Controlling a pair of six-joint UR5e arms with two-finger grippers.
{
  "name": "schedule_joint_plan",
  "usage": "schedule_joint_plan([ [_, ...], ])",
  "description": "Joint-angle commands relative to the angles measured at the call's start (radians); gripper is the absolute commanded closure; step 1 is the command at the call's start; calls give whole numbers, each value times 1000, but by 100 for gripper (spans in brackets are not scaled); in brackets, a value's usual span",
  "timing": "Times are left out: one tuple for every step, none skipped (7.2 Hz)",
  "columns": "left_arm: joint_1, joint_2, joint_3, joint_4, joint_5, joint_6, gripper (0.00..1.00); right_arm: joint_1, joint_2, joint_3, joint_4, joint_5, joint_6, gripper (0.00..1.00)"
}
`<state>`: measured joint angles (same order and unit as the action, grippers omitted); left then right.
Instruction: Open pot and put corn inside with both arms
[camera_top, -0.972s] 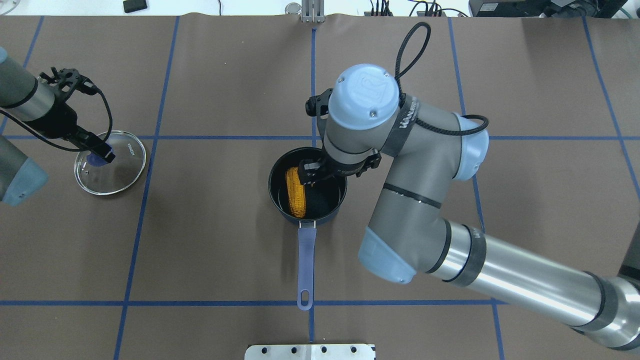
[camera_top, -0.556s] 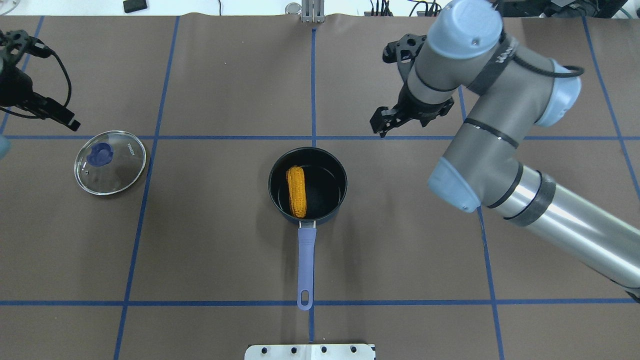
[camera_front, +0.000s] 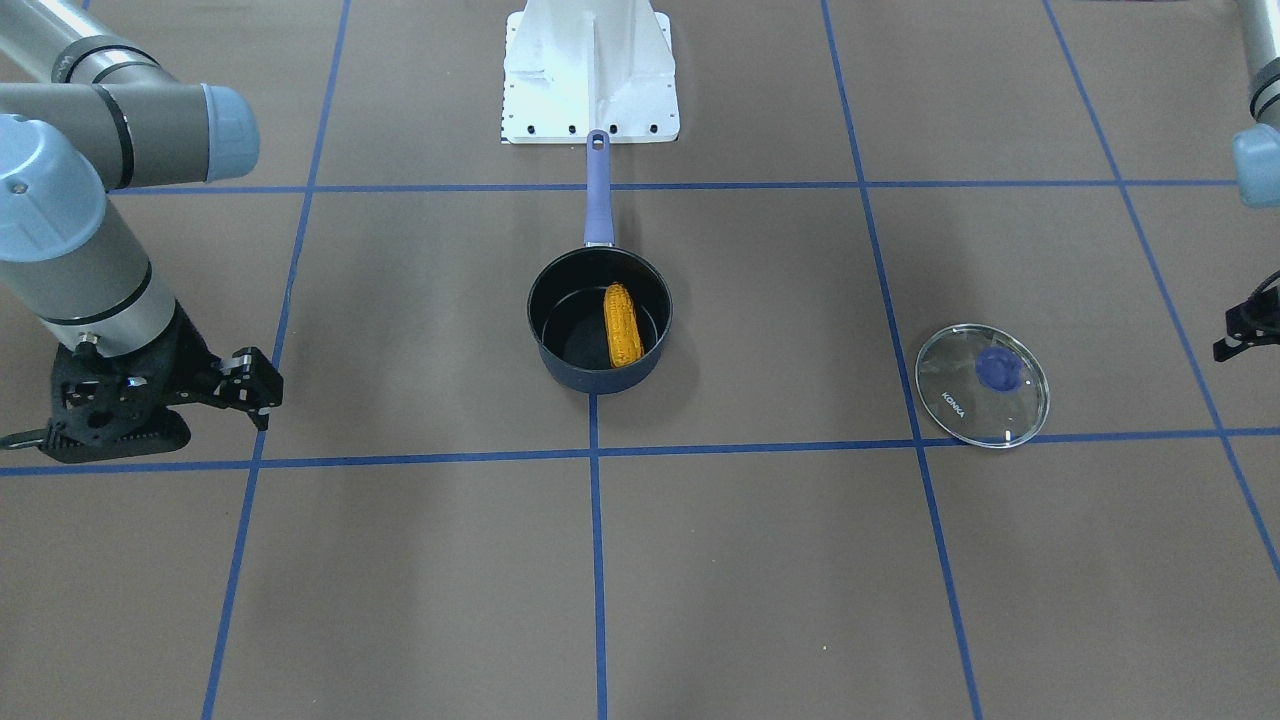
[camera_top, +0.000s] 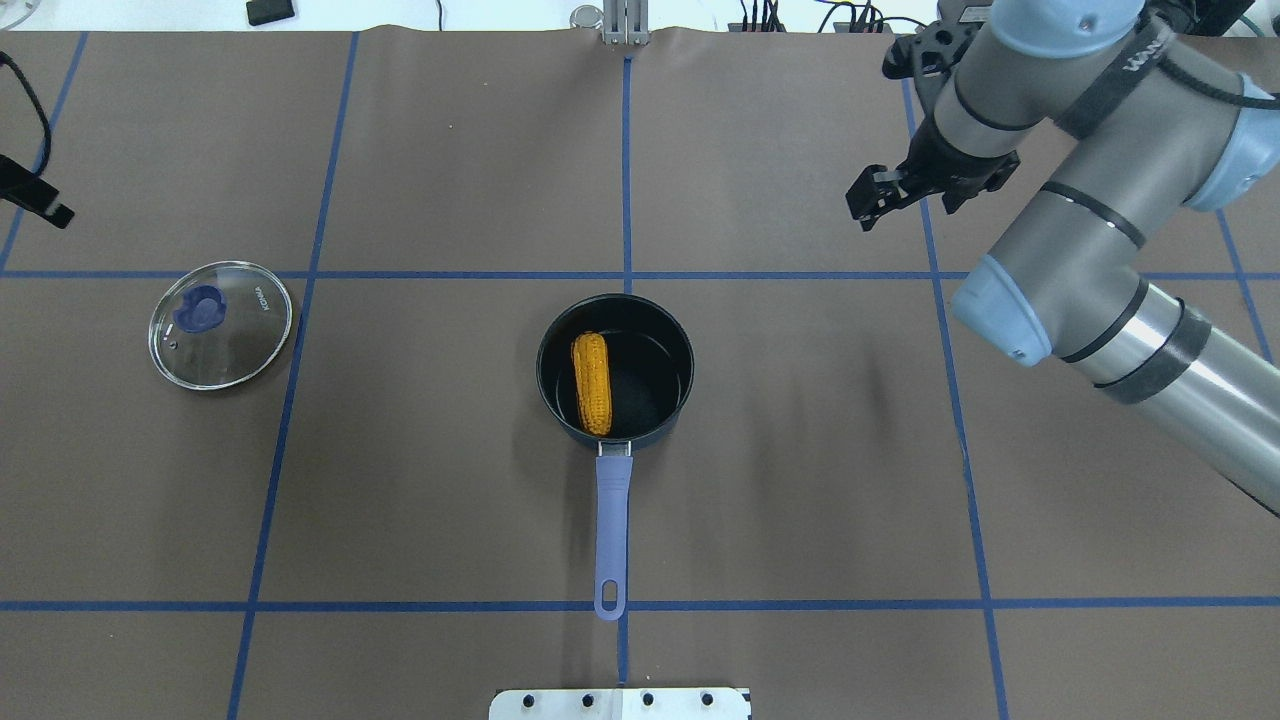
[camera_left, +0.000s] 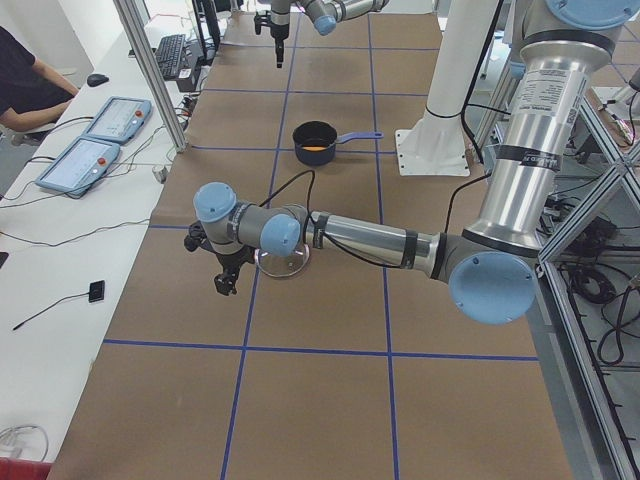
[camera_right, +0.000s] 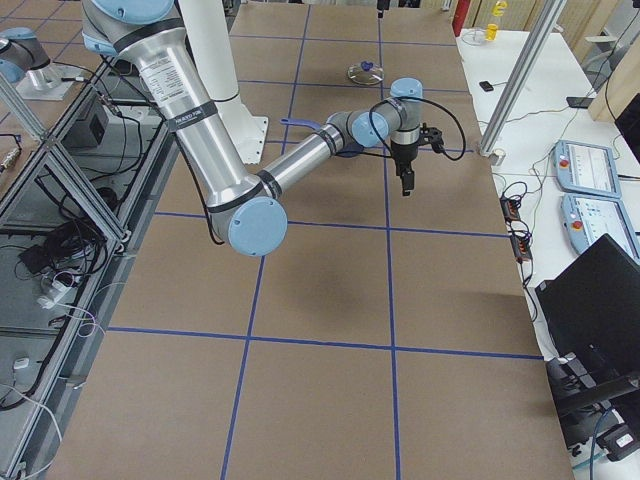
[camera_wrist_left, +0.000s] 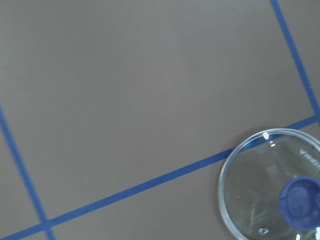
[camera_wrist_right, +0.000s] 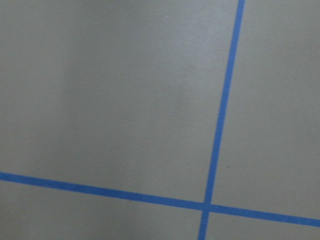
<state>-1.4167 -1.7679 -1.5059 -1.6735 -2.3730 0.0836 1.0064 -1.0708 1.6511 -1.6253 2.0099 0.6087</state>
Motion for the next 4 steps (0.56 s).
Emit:
schedule_joint_plan([
  [-94,57,9,8,-5,99,1,139,-61,-56,-2,33,-73,0],
  [-102,58,9,11,-3,97,1,220,-99,-60,-7,109,-137,0],
  [-100,54,13,12,-3,93,1,292,-128,-76,-28,157,-276,0],
  [-100,51,13,12,-3,88,1,355,-196,-82,-28,208,-370,0],
])
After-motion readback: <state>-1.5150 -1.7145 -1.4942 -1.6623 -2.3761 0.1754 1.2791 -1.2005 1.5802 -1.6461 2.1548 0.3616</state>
